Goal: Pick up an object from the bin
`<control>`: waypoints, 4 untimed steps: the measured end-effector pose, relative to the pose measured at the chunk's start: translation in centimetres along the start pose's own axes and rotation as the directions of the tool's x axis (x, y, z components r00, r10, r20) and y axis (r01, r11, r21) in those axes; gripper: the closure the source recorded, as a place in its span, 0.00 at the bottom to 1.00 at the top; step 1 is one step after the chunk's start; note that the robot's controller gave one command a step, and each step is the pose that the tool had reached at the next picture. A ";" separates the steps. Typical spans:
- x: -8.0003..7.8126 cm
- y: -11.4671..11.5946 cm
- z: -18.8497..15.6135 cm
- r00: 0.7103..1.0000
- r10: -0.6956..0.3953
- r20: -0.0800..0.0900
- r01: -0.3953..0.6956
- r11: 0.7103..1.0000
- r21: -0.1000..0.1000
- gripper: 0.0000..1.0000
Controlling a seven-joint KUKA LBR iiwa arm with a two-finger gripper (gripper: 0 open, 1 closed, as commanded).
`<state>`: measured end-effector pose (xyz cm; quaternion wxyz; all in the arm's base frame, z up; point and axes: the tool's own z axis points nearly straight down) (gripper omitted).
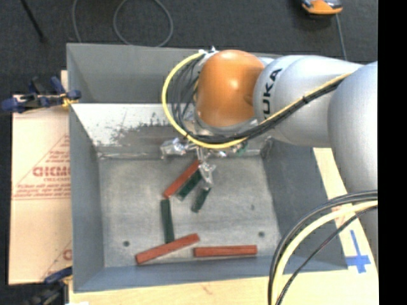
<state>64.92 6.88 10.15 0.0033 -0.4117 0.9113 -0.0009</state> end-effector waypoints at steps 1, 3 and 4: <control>0.0 0.5 2.9 0.926 -0.377 0.001 0.377 0.926 0.000 0.00; 0.0 0.2 2.6 0.930 -0.369 0.000 0.369 0.930 -0.002 1.00; -0.1 0.0 -3.0 0.932 -0.363 0.001 0.362 0.932 0.003 1.00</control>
Offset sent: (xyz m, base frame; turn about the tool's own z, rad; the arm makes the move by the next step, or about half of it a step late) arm -0.0061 0.0032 -0.0315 -0.3890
